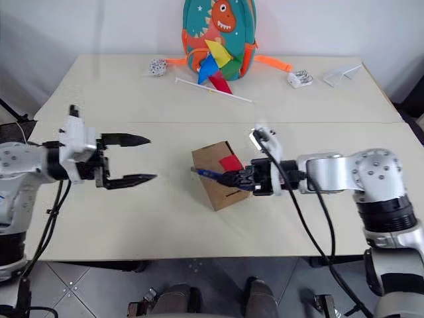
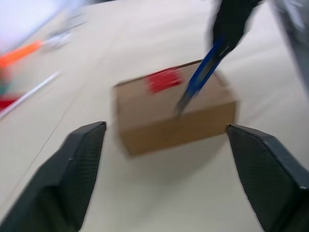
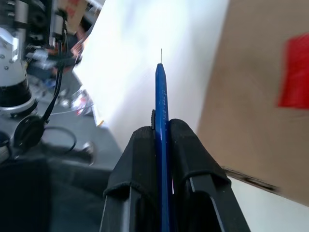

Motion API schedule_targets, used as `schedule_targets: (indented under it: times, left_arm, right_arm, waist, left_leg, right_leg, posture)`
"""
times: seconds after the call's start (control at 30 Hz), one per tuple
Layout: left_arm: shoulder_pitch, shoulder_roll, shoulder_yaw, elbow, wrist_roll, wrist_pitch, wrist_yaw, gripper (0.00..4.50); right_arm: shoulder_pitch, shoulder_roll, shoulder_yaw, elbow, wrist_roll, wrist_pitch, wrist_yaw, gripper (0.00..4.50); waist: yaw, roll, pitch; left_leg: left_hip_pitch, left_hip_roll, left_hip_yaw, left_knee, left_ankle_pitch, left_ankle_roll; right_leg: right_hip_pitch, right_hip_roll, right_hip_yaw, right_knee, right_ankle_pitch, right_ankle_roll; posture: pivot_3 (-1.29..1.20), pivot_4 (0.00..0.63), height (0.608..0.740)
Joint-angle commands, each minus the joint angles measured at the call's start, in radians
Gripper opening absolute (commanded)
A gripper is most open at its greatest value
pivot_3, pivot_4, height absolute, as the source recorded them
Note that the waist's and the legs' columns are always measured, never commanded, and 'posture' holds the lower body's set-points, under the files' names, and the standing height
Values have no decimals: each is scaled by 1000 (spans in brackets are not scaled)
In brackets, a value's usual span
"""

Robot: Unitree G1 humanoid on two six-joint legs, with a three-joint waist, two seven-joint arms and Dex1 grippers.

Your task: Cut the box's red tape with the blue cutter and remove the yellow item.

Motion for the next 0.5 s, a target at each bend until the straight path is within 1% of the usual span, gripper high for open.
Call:
schedule_targets:
  times: [0.03,0.17,0.2,0.3,0.33,0.4,0.5]
  left_arm:
    - [39,-19,-18,13,8,-13,28,2760]
    - [40,-75,-68,-4,3,7,76,1407]
    - [28,-102,-86,-10,-2,19,97,1075]
    - [-6,-175,-124,-26,-22,52,145,134]
    - [-21,-204,-134,-29,-34,70,161,0]
    - [-52,-246,-162,-20,-31,79,183,0]
    - [-91,-278,-205,13,8,64,197,0]
  right_arm:
    - [29,-52,-88,-77,24,-40,24,104]
    - [88,-120,-163,-134,24,-95,-16,104]
    - [108,-141,-185,-146,24,-108,-31,104]
    - [169,-236,-224,-220,5,-121,-74,104]
    - [193,-275,-232,-282,-80,-101,-48,104]
    - [247,-307,-244,-355,-159,-109,-58,104]
    - [296,-314,-249,-399,-194,-143,-64,104]
  waist:
    - [-2,0,0]
    - [-1,0,0]
    - [0,0,0]
    - [5,0,0]
    - [3,0,0]
    - [1,-1,0]
    - [-3,-1,-1]
  left_leg:
    - [0,0,0,0,0,0]
    - [0,0,1,0,0,0]
    - [0,0,1,0,0,0]
    - [0,0,1,0,0,0]
    - [0,0,1,0,0,0]
    - [0,0,1,0,0,0]
    - [1,0,2,0,0,0]
  right_leg:
    - [0,0,0,0,0,0]
    - [0,0,0,0,0,0]
    - [0,0,0,0,0,0]
    - [0,0,0,0,1,0]
    - [0,0,0,0,1,0]
    - [0,0,0,-1,1,0]
    - [0,0,1,0,1,0]
  posture:
    - [0,150,740]
    - [0,150,740]
    - [0,150,740]
    - [0,150,740]
    - [0,150,740]
    - [0,150,740]
    - [0,150,740]
